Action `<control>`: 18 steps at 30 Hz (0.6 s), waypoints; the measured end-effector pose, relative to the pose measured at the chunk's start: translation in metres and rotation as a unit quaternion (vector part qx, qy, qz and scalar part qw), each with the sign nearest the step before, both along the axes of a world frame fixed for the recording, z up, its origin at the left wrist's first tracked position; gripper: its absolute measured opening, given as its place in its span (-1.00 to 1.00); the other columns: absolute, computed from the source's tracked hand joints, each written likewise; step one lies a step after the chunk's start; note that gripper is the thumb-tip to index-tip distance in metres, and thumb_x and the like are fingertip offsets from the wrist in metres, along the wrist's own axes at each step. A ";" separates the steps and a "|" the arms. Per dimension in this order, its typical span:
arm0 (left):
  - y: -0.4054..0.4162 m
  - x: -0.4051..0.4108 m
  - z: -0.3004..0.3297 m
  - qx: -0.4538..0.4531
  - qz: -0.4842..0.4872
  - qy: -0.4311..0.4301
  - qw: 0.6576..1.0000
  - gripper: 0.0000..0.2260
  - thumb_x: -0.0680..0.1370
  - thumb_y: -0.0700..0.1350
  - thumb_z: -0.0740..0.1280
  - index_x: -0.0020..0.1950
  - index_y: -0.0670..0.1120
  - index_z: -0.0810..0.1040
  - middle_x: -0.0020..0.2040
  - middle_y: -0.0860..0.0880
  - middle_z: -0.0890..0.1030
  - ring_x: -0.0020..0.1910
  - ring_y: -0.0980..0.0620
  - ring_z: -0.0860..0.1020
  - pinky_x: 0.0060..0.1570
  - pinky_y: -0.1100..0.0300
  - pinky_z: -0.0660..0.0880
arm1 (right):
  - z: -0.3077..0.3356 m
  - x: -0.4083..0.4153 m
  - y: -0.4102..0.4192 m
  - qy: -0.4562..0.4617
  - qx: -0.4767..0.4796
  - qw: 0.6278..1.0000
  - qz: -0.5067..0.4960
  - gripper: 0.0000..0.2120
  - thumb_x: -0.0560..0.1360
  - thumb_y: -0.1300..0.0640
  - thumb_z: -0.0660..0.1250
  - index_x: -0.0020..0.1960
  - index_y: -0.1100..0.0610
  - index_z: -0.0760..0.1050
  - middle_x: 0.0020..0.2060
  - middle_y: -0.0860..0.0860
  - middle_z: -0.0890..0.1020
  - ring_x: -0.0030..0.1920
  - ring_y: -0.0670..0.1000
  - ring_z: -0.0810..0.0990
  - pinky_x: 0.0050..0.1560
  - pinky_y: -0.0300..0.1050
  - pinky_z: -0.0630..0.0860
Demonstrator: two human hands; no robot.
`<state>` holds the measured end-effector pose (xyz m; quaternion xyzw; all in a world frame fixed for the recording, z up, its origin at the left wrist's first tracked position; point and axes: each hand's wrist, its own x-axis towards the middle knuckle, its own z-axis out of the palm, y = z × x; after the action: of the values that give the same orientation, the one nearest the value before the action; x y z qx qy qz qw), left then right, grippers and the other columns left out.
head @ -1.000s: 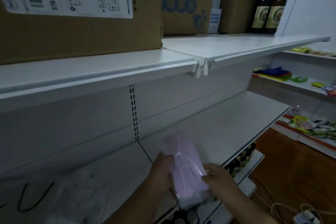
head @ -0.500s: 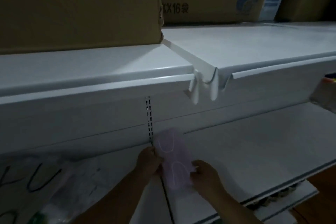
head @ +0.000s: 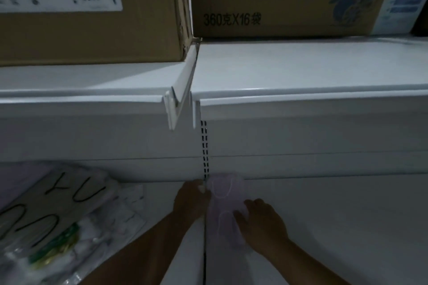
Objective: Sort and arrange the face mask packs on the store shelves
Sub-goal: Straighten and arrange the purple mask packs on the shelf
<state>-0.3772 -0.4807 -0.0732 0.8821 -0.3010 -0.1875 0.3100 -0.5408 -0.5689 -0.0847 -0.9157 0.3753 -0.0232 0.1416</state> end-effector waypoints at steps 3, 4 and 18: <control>0.016 0.016 0.027 0.033 -0.013 -0.118 0.992 -0.49 0.59 0.11 0.24 0.50 -0.05 0.29 0.47 -0.08 0.30 0.44 -0.05 0.27 0.40 0.12 0.25 | 0.017 0.015 -0.001 0.008 -0.051 0.993 0.103 -0.45 0.59 -0.21 0.02 0.50 0.02 0.16 0.48 0.07 0.23 0.43 0.09 0.25 0.37 -0.03 0.24; 0.021 0.025 0.038 0.060 -0.026 -0.143 0.988 -0.46 0.59 0.14 0.21 0.52 -0.03 0.25 0.49 -0.08 0.28 0.46 -0.06 0.25 0.42 0.09 0.24 | 0.021 0.023 0.002 0.016 -0.059 0.988 0.140 -0.44 0.60 -0.19 0.02 0.53 0.01 0.09 0.53 0.07 0.12 0.49 0.10 0.14 0.43 0.00 0.15; 0.325 0.081 0.103 0.181 0.181 -0.217 0.942 -0.43 0.59 0.15 0.22 0.54 0.00 0.17 0.54 -0.10 0.18 0.49 -0.11 0.17 0.43 0.06 0.17 | 0.069 0.150 0.198 0.022 -0.084 0.867 0.490 -0.40 0.60 -0.15 0.04 0.57 -0.04 -0.07 0.56 0.10 -0.12 0.55 0.12 -0.15 0.49 0.16 -0.09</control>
<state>-0.2965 -0.1560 0.0297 0.9822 -0.1571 0.0169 0.1013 -0.3904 -0.3707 -0.0154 -0.9905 -0.1223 0.0377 0.0494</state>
